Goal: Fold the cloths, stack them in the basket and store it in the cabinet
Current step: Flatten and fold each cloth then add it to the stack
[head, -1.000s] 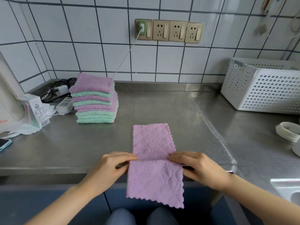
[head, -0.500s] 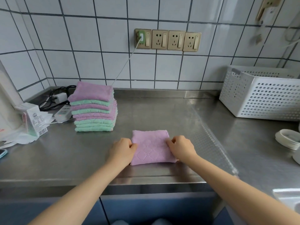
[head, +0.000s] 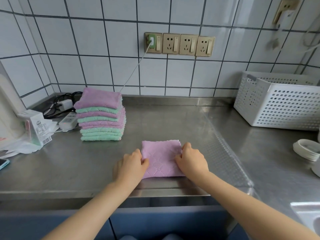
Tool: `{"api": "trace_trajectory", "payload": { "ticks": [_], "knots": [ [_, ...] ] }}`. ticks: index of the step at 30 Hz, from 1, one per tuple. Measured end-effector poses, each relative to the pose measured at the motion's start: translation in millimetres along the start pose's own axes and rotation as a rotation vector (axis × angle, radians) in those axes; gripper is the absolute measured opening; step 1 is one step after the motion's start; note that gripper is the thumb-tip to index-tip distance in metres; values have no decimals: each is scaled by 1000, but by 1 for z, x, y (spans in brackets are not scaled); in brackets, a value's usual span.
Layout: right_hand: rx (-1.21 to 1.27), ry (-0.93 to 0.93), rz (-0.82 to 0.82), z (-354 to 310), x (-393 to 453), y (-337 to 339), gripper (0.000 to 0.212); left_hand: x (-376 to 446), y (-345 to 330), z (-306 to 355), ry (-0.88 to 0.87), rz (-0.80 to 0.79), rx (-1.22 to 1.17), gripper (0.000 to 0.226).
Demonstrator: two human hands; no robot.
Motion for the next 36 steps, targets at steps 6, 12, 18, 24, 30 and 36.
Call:
{"api": "trace_trajectory", "payload": {
  "ticks": [6, 12, 18, 24, 30, 36],
  "knots": [
    [-511, 192, 217, -32, -23, 4, 35, -6, 7, 5, -2, 60, 237, 32],
    [-437, 189, 123, -14, -19, -4, 37, -2, 0, -6, 37, -53, 109, 31],
    [-332, 138, 65, 1, -15, -9, 41, 0, -13, -4, 73, -181, -905, 14],
    [-231, 137, 39, 7, -12, -11, 71, -5, -17, 6, 51, -223, -1300, 35],
    [381, 219, -47, -26, -12, 15, 45, -1, 35, 5, -168, -155, -1350, 40],
    [812, 322, -69, -113, 45, 45, 29, 47, 140, -38, -233, 121, -1127, 39]
  ]
}}
Point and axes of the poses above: each hand's wrist, its own x-axis towards the middle knuckle, its own y-axis out of the back of the hand, z = x × y, the point moved 10 cm from there along x, towards the middle knuckle, and after that the axes turned 14 degrees about -z, right-handed, at the moved point
